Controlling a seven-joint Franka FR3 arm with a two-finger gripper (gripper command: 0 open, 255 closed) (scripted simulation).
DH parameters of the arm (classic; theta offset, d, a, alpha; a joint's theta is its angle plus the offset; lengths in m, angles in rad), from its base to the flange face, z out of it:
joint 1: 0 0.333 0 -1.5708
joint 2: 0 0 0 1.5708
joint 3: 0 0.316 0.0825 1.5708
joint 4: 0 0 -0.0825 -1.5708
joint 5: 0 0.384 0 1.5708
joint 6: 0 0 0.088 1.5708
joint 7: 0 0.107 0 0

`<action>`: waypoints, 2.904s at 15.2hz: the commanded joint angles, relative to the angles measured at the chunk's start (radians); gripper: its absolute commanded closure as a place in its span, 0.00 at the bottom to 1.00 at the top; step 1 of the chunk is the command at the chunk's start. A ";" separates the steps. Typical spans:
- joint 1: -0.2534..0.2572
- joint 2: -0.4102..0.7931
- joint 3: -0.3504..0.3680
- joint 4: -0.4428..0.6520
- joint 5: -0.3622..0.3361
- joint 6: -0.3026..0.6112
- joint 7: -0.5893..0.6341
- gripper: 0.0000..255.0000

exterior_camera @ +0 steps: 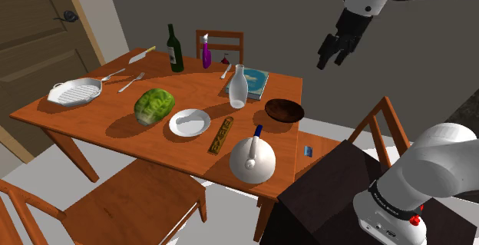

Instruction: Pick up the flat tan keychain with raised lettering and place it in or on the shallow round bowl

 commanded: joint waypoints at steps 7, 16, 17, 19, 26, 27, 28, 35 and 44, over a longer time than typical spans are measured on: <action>-0.004 0.115 0.113 -0.058 0.044 0.167 0.177 0.00; -0.027 0.392 0.273 -0.036 0.048 0.408 0.454 0.00; -0.031 0.429 0.290 -0.025 0.040 0.432 0.487 0.00; -0.039 0.506 0.319 0.000 0.019 0.478 0.557 0.00; -0.047 0.800 0.380 0.135 -0.119 0.597 0.824 0.00; -0.041 0.843 0.380 0.160 -0.144 0.608 0.863 0.00; -0.034 0.887 0.378 0.186 -0.168 0.617 0.901 0.00; 0.048 1.182 0.320 0.410 -0.296 0.643 1.120 0.00; 0.138 1.494 0.242 0.720 -0.339 0.618 1.259 0.00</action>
